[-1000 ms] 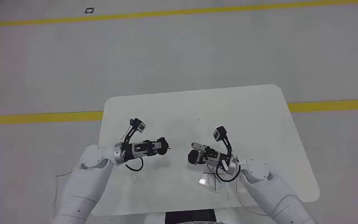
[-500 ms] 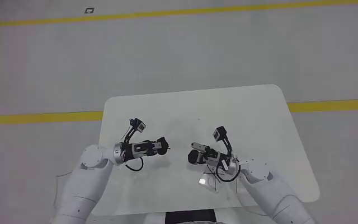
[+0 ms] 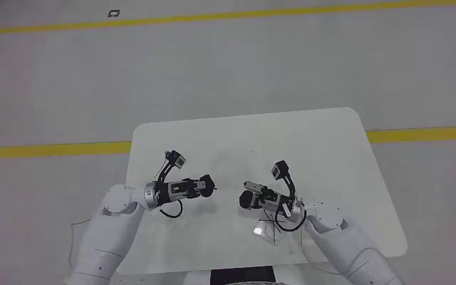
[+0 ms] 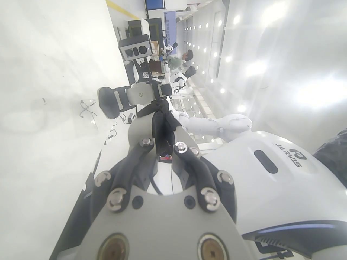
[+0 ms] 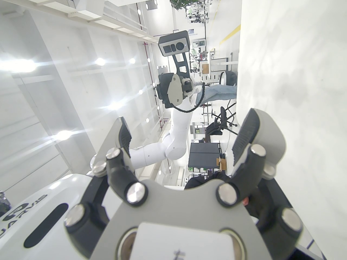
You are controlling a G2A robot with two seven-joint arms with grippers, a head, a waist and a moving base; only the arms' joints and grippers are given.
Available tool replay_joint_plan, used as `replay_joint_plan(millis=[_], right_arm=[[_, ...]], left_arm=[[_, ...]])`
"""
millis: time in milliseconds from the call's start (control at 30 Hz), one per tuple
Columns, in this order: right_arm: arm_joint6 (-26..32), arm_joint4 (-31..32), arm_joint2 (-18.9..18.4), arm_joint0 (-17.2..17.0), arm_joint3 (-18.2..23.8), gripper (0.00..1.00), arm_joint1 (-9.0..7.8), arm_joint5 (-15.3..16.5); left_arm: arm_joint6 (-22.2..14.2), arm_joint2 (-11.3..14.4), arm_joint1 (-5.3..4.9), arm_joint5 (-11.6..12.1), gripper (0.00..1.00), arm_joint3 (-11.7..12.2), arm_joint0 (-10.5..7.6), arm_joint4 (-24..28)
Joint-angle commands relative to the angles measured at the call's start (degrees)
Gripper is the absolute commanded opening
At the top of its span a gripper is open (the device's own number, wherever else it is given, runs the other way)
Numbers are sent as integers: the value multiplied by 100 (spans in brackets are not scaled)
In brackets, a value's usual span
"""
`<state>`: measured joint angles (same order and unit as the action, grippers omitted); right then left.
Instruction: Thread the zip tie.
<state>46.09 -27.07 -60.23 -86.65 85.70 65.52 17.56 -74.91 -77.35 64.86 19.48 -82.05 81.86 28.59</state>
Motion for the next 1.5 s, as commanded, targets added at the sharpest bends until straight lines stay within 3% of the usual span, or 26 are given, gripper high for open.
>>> replay_joint_plan(millis=[0, 233, 433, 567, 800, 900, 1000, 1300, 1467], right_arm=[[0, 0, 0, 0, 0, 100, 0, 0], [0, 0, 0, 0, 0, 100, 0, 0], [-767, 727, -157, -273, 312, 100, -44, 47], [-1190, 1526, -422, -717, 839, 100, -138, 11], [-1908, 3632, -761, -1698, 2187, 100, -305, -691], [-2112, 4277, -730, -2018, 2584, 100, -338, -791], [-2385, 5100, -566, -2139, 2772, 100, -342, -1035], [-2467, 5147, -549, -2120, 2769, 100, -336, -1073], [-2260, 5897, -764, -2251, 3220, 100, -406, -1427]], left_arm=[[0, 0, 0, 0, 0, 0, 0, 0], [0, 0, 0, 0, 0, 0, 0, 0], [0, 0, 0, 0, 0, 0, 0, 0], [0, 0, 0, 0, 0, 0, 0, 0], [0, 0, 0, 0, 0, 0, 0, 0], [0, 0, 0, 0, 0, 0, 0, 0], [0, 0, 0, 0, 0, 0, 0, 0], [0, 0, 0, 0, 0, 0, 0, 0], [0, 0, 0, 0, 0, 0, 0, 0]])
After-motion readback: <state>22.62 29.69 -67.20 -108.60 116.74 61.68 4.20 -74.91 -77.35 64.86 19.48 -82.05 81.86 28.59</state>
